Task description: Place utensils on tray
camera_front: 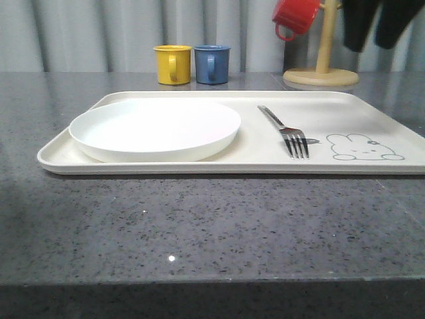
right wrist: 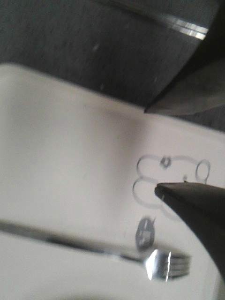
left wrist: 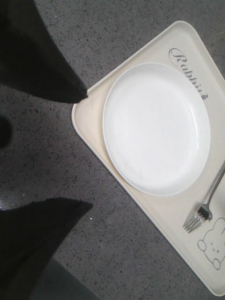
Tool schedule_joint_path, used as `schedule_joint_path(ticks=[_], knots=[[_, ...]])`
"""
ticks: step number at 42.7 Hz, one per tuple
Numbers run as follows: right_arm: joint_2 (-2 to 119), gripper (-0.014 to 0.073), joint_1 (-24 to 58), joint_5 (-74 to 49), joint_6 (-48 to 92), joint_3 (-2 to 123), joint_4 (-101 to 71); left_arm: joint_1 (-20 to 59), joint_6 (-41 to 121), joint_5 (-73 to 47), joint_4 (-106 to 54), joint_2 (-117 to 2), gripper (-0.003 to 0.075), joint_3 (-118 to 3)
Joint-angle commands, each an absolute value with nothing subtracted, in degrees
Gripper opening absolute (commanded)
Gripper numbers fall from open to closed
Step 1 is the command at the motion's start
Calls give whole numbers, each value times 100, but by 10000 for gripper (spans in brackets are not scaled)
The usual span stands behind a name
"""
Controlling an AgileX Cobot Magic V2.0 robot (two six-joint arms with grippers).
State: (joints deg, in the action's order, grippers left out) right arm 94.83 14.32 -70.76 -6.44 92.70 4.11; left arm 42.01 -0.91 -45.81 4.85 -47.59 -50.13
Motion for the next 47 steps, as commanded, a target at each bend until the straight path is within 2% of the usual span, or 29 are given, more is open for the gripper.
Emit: schedule_joint_path(ticks=[1, 9, 14, 35, 40, 47], knots=[[8940, 372, 868, -7172, -228, 9034, 495, 4255, -146, -4183, 475, -4746, 438, -5180], [8796, 372, -218, -7117, 229, 8349, 89, 4255, -146, -4183, 475, -4746, 439, -5180], [8803, 372, -601, -6826, 416, 7968, -259, 4255, -146, -4183, 475, -4746, 438, -5180], [9588, 367, -760, -6575, 421, 7758, -98, 4255, -146, -4183, 475, -4746, 438, -5180], [9603, 304, -760, -6570, 421, 7758, -97, 4255, -146, -4183, 475, -4746, 439, -5180], [9603, 139, -760, -6588, 421, 7758, -97, 4255, -146, -4183, 475, -4746, 439, -5180]])
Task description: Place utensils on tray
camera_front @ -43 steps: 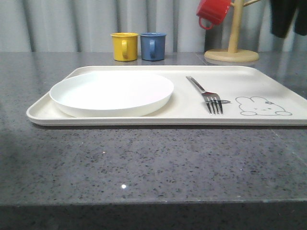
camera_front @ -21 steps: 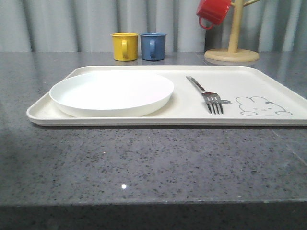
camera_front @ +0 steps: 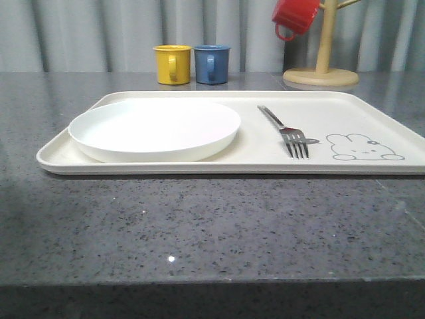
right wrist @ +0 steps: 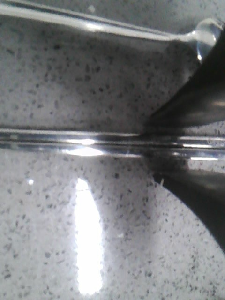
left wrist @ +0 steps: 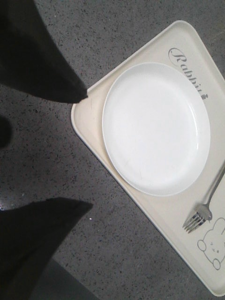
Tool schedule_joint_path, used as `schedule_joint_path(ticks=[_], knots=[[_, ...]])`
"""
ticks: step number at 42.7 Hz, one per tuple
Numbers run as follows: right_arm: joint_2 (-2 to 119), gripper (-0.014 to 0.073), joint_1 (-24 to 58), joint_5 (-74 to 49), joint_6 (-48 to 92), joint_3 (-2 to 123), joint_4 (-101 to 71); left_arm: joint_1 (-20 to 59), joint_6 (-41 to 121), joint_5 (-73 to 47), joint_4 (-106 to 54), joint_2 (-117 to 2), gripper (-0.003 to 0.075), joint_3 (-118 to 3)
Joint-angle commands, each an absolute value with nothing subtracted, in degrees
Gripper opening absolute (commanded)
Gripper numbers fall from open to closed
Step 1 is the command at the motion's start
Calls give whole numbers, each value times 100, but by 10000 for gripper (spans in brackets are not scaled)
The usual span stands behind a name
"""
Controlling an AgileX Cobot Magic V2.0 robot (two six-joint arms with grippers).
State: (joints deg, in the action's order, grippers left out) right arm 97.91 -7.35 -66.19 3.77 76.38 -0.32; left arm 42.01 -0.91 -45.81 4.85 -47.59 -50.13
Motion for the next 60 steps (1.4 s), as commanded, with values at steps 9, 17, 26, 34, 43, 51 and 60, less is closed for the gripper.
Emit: schedule_joint_path(ticks=[9, 17, 26, 34, 43, 51, 60], knots=[[9549, 67, -661, -6620, 421, 7954, -283, 4255, -146, -4183, 475, -4746, 438, -5180], [9386, 67, 36, -7077, 421, 8543, -861, 4255, -146, -4183, 475, -4746, 439, -5180], [9403, 68, 902, -6946, 231, 8763, -1283, 4255, -146, -4183, 475, -4746, 438, -5180], [9629, 70, 1161, -6622, -437, 8757, -1429, 4255, -146, -4183, 475, -4746, 439, -5180], [9982, 70, 1161, -6311, -641, 8757, -1783, 4255, -146, -4183, 475, -4746, 439, -5180], [10137, 146, 1161, -6438, -656, 8757, -1796, 4255, -146, -4183, 475, -4746, 438, -5180], [10129, 370, 1161, -6492, -656, 8757, -1756, 4255, -146, -4183, 475, -4746, 439, -5180]])
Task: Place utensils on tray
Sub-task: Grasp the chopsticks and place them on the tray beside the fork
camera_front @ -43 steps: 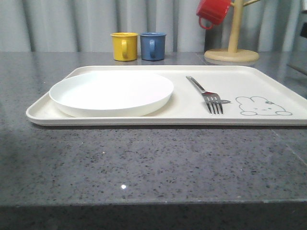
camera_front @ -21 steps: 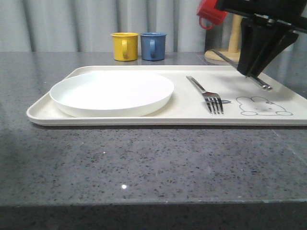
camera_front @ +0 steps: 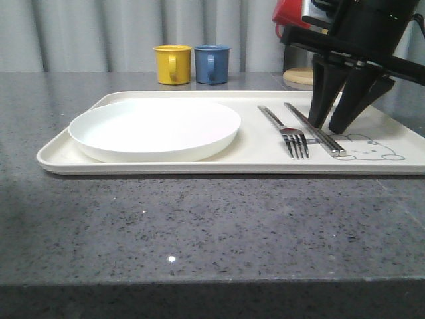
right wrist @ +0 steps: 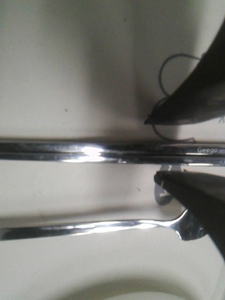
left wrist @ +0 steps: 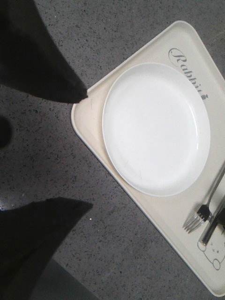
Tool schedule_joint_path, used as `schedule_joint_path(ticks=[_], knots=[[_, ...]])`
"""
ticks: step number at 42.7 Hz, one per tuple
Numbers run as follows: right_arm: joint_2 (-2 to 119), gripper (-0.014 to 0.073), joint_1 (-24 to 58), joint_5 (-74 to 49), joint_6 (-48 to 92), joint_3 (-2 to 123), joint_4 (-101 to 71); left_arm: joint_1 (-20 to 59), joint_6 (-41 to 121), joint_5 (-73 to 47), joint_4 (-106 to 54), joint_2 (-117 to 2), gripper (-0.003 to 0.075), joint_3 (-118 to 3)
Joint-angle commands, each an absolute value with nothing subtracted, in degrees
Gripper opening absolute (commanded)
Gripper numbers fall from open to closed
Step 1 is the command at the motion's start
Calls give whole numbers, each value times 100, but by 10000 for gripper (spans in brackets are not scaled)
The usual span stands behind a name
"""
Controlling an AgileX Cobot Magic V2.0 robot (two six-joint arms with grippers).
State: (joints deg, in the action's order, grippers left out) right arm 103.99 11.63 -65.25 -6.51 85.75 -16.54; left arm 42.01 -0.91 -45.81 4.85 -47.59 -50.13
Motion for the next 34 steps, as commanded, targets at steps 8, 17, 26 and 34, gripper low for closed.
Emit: schedule_joint_path(ticks=[8, 17, 26, 34], knots=[[9697, 374, 1161, -6486, -224, 8757, -1433, 4255, -146, -4183, 475, -4746, 438, -5180], [8840, 374, 1045, -6857, -176, 8664, 51, 4255, -146, -4183, 475, -4746, 439, -5180], [8393, 374, 138, -6954, -176, 8344, 568, 4255, -146, -4183, 475, -4746, 438, -5180], [8505, 374, -859, -6871, -77, 8241, 563, 4255, -146, -4183, 475, -4746, 439, -5180]])
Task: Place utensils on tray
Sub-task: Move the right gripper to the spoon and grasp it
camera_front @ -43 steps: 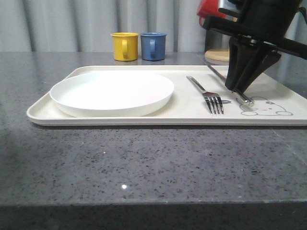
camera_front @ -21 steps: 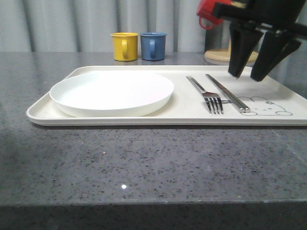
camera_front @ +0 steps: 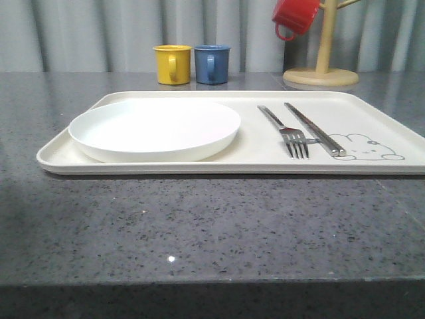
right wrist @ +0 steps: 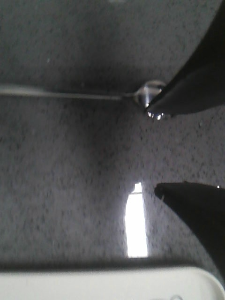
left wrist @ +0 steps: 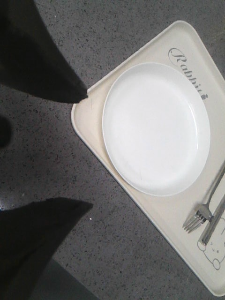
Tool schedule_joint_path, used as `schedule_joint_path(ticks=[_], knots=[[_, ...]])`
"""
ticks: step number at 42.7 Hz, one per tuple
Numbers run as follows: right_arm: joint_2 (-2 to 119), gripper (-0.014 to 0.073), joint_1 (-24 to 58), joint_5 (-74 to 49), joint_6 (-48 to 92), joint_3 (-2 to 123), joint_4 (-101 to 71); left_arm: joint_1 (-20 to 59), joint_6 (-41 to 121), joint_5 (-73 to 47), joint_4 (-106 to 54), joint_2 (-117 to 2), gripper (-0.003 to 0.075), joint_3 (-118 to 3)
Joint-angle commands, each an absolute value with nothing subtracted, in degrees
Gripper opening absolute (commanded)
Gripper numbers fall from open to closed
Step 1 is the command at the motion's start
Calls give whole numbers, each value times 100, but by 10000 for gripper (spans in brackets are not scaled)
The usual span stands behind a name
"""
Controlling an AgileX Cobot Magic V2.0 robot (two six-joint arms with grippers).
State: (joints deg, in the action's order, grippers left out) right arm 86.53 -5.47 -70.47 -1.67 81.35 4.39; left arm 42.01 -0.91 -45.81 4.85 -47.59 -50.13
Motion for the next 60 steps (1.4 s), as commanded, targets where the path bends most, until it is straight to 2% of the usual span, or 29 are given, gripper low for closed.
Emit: schedule_joint_path(ticks=[1, 16, 34, 37, 45, 48, 60], knots=[[8538, 374, -951, -6831, -72, 8241, 563, 4255, -146, -4183, 475, -4746, 439, -5180], [9256, 359, -1420, -6461, 104, 8241, 563, 4255, -146, -4183, 475, -4746, 438, -5180], [9889, 356, -1438, -6430, 131, 8241, 345, 4255, -146, -4183, 475, -4746, 439, -5180], [9900, 314, -1438, -6417, 185, 8241, 275, 4255, -146, -4183, 475, -4746, 439, -5180], [9900, 36, -1438, -6416, 271, 8246, 120, 4255, -146, -4183, 475, -4746, 439, -5180], [9871, -16, -1432, -6430, 326, 8259, 58, 4255, -146, -4183, 475, -4746, 439, -5180], [9233, -27, -960, -6421, 402, 8285, -494, 4255, -146, -4183, 475, -4746, 439, -5180]])
